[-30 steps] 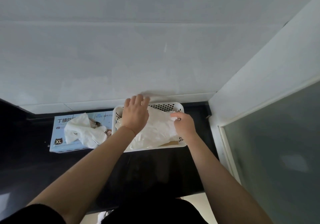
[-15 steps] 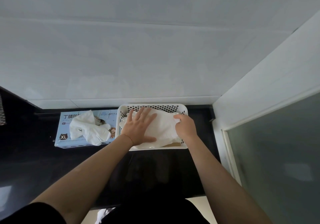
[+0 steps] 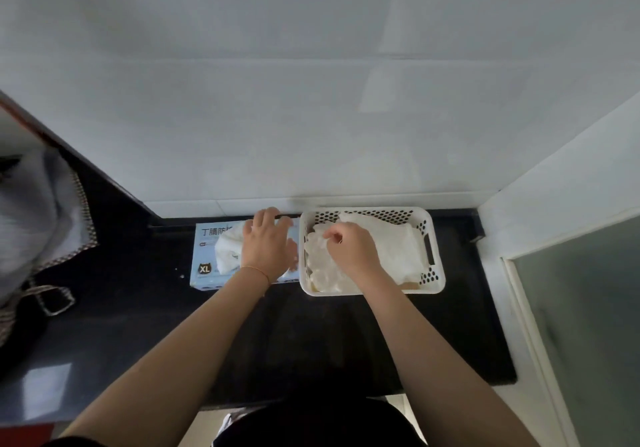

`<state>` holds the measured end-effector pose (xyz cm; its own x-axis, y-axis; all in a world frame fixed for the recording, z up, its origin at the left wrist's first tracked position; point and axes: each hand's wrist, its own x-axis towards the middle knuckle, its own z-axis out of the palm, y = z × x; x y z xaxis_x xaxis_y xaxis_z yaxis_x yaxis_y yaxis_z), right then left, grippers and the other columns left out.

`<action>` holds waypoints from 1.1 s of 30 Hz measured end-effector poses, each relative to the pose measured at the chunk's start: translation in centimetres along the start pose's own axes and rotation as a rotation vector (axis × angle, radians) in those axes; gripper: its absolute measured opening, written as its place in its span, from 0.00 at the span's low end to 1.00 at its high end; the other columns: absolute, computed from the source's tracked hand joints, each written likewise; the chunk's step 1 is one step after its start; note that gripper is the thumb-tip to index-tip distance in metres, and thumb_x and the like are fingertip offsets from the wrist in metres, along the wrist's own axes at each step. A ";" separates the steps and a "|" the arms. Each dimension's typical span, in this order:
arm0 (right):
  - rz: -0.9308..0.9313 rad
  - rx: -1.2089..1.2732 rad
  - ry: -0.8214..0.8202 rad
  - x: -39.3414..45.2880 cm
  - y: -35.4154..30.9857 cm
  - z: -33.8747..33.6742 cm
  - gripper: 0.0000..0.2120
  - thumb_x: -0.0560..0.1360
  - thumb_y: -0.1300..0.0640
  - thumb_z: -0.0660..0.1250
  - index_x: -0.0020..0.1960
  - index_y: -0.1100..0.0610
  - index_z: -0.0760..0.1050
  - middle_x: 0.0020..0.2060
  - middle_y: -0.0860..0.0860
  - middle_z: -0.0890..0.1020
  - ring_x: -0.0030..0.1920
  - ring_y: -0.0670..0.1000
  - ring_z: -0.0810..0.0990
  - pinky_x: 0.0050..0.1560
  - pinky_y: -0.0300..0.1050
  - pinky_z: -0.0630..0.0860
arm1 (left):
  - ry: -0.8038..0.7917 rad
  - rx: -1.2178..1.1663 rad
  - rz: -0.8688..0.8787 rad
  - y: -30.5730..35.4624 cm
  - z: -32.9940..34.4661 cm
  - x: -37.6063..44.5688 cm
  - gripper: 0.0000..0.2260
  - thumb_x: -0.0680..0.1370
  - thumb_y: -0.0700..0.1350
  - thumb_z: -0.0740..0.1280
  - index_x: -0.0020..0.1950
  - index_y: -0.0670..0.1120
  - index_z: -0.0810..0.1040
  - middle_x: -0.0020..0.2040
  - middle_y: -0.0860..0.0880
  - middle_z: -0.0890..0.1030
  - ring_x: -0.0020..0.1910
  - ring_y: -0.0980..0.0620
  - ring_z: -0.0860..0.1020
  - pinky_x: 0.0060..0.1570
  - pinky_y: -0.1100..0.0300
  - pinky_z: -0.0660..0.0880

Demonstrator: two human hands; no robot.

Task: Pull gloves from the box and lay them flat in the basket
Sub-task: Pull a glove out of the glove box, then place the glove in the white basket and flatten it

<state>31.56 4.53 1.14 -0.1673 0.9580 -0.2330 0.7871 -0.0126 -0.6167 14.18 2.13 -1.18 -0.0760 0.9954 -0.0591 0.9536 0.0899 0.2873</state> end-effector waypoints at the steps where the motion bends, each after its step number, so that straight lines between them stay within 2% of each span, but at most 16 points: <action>1: -0.006 -0.009 -0.026 -0.1 -0.8 1.1 0.09 0.77 0.60 0.62 0.49 0.58 0.82 0.48 0.51 0.83 0.49 0.54 0.80 0.56 0.52 0.74 | 0.003 -0.005 -0.038 -1.2 -0.4 -0.2 0.16 0.74 0.44 0.66 0.61 0.46 0.77 0.64 0.45 0.72 0.65 0.44 0.68 0.66 0.48 0.62; 6: -0.064 -0.182 -0.098 -1.1 -4.9 6.6 0.11 0.78 0.50 0.64 0.54 0.53 0.81 0.48 0.50 0.81 0.51 0.53 0.77 0.53 0.51 0.69 | -0.043 -0.019 -0.189 -6.5 -1.7 -1.7 0.20 0.76 0.46 0.65 0.68 0.47 0.72 0.65 0.45 0.71 0.65 0.44 0.67 0.63 0.51 0.64; 9: -0.056 -0.248 -0.114 -1.3 -6.4 8.6 0.12 0.77 0.49 0.64 0.57 0.52 0.80 0.50 0.50 0.79 0.53 0.52 0.76 0.51 0.49 0.68 | -0.077 -0.084 -0.283 -8.7 -2.1 -2.5 0.20 0.78 0.49 0.65 0.70 0.47 0.69 0.64 0.46 0.72 0.64 0.44 0.70 0.60 0.51 0.69; 11: -0.046 -0.251 -0.116 -1.4 -7.1 9.5 0.08 0.78 0.52 0.65 0.54 0.52 0.80 0.47 0.48 0.80 0.50 0.51 0.77 0.49 0.46 0.65 | -0.138 -0.214 -0.388 -10.0 -2.5 -2.6 0.17 0.78 0.51 0.66 0.65 0.46 0.71 0.58 0.46 0.75 0.58 0.45 0.74 0.53 0.50 0.74; 13: -0.033 -0.234 -0.095 -1.6 -7.6 9.9 0.04 0.78 0.54 0.65 0.50 0.52 0.78 0.44 0.47 0.79 0.47 0.50 0.77 0.50 0.46 0.65 | -0.212 -0.327 -0.462 -10.9 -2.9 -2.5 0.13 0.76 0.52 0.67 0.55 0.45 0.74 0.49 0.48 0.78 0.46 0.47 0.76 0.46 0.51 0.75; 15: -0.019 -0.189 -0.057 -1.6 -8.1 9.9 0.03 0.78 0.55 0.64 0.46 0.52 0.75 0.41 0.46 0.78 0.43 0.49 0.76 0.50 0.45 0.64 | -0.246 -0.381 -0.473 -11.6 -3.3 -2.4 0.09 0.75 0.50 0.67 0.46 0.45 0.74 0.41 0.49 0.78 0.37 0.49 0.74 0.40 0.54 0.74; 17: -0.014 -0.172 -0.015 -1.3 -8.6 9.7 0.06 0.79 0.54 0.62 0.45 0.52 0.76 0.40 0.45 0.78 0.42 0.49 0.75 0.49 0.44 0.62 | -0.227 -0.422 -0.466 -11.9 -4.0 -2.1 0.09 0.75 0.48 0.67 0.38 0.47 0.72 0.36 0.50 0.76 0.34 0.48 0.74 0.36 0.56 0.72; 19: -0.001 -0.175 0.022 -1.0 -9.3 9.4 0.12 0.80 0.54 0.60 0.40 0.53 0.77 0.37 0.47 0.78 0.41 0.50 0.75 0.51 0.46 0.65 | -0.204 -0.439 -0.435 -12.1 -4.7 -1.8 0.13 0.77 0.48 0.64 0.34 0.46 0.70 0.32 0.49 0.75 0.33 0.45 0.79 0.34 0.57 0.71; 20: 0.002 -0.173 0.044 -0.8 -9.5 9.0 0.15 0.79 0.55 0.60 0.34 0.53 0.73 0.33 0.48 0.75 0.38 0.51 0.73 0.51 0.48 0.67 | -0.198 -0.429 -0.407 -12.1 -5.1 -1.6 0.14 0.78 0.48 0.62 0.33 0.46 0.69 0.30 0.49 0.73 0.30 0.46 0.79 0.31 0.58 0.69; 22: -0.011 -0.159 0.099 -0.6 -10.3 8.2 0.20 0.79 0.56 0.60 0.28 0.53 0.63 0.27 0.48 0.67 0.32 0.51 0.67 0.47 0.47 0.67 | -0.159 -0.379 -0.345 -11.9 -6.1 -1.2 0.17 0.79 0.45 0.59 0.31 0.45 0.66 0.28 0.49 0.69 0.25 0.50 0.70 0.28 0.61 0.63; 24: -0.035 -0.139 0.151 -0.5 -10.9 7.5 0.22 0.79 0.56 0.61 0.27 0.52 0.59 0.26 0.48 0.63 0.29 0.49 0.63 0.43 0.46 0.65 | -0.110 -0.335 -0.277 -11.8 -6.9 -0.7 0.16 0.79 0.43 0.59 0.31 0.43 0.66 0.30 0.47 0.70 0.28 0.51 0.65 0.28 0.60 0.62; 26: -0.043 -0.102 0.227 -0.4 -11.2 7.0 0.22 0.77 0.57 0.62 0.27 0.53 0.61 0.24 0.49 0.62 0.27 0.49 0.61 0.41 0.45 0.64 | -0.068 -0.312 -0.236 -11.7 -7.7 -0.3 0.14 0.78 0.43 0.60 0.33 0.41 0.72 0.35 0.45 0.74 0.32 0.50 0.68 0.31 0.59 0.66; 28: -0.035 -0.056 0.280 -0.3 -11.3 6.4 0.16 0.76 0.58 0.65 0.29 0.53 0.72 0.25 0.48 0.67 0.29 0.50 0.66 0.42 0.47 0.69 | -0.036 -0.327 -0.220 -11.5 -8.5 0.0 0.10 0.77 0.43 0.62 0.36 0.43 0.76 0.39 0.46 0.77 0.35 0.50 0.73 0.35 0.58 0.71; 31: -0.080 0.037 0.319 -0.3 -12.1 5.4 0.04 0.74 0.58 0.70 0.43 0.54 0.83 0.35 0.47 0.78 0.37 0.51 0.77 0.52 0.52 0.75 | -0.058 -0.435 -0.121 -11.1 -9.3 0.0 0.02 0.76 0.46 0.69 0.47 0.51 0.79 0.47 0.51 0.78 0.42 0.53 0.77 0.41 0.62 0.74; 33: -0.140 0.062 0.341 -0.3 -13.1 4.7 0.02 0.74 0.57 0.72 0.45 0.54 0.83 0.38 0.48 0.79 0.38 0.50 0.79 0.52 0.55 0.76 | -0.124 -0.517 -0.030 -10.5 -9.2 -0.2 0.12 0.73 0.49 0.74 0.53 0.52 0.78 0.49 0.51 0.76 0.43 0.55 0.76 0.45 0.63 0.73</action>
<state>18.50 3.08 5.81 -0.0557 0.9919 0.1141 0.7313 0.1183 -0.6717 1.46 1.34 4.60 -0.0357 0.9834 -0.1780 0.6810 0.1543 0.7158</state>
